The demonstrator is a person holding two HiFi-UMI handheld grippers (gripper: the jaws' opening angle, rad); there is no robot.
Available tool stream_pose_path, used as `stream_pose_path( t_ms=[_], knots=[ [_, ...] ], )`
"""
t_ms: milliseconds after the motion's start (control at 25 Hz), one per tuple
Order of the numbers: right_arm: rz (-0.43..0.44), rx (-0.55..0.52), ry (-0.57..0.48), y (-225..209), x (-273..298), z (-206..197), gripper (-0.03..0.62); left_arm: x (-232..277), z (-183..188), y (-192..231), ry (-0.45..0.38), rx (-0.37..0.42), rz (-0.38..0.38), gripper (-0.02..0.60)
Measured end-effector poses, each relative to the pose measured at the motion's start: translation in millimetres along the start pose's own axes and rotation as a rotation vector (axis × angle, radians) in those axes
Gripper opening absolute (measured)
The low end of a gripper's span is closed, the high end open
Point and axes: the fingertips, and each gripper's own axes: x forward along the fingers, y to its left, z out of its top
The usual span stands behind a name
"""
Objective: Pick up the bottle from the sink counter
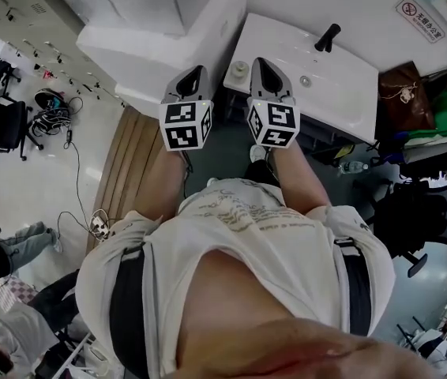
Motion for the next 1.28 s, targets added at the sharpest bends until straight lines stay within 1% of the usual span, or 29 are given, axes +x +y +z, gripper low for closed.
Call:
stream_pose_path(
  t_ms=[200,480,600,840,1040,1160,1280],
  knots=[
    [0.038,-0.008,-0.008,-17.8,18.9,-5.2,0.021,24.8,2.2,7.7,0.000,0.001,0.055,0.021],
    [0.111,-0.018,0.039,-48.4,56.2,-25.6,0.023,59.9,-1.6,0.9,0.027,0.001,0.105,0.021],
    [0.152,-0.029,0.057,-51.5,74.0,-37.3,0.021,70.0,-2.0,3.9,0.038,0.003,0.132,0.021],
    [0.226,-0.084,0.053,-50.8,98.4,-64.1,0.021,77.1,-16.7,11.5,0.069,-0.040,0.197,0.021],
    [0.247,-0.071,0.082,-63.6,116.8,-91.0,0.021,90.5,-27.6,10.5,0.091,-0.097,0.200,0.021],
    [0.292,-0.083,0.095,-63.1,123.3,-104.0,0.021,97.7,-32.2,9.8,0.100,-0.100,0.211,0.021],
    [0.355,-0.088,0.117,-57.6,128.1,-116.4,0.023,107.2,-33.8,10.0,0.106,-0.097,0.220,0.021]
  ],
)
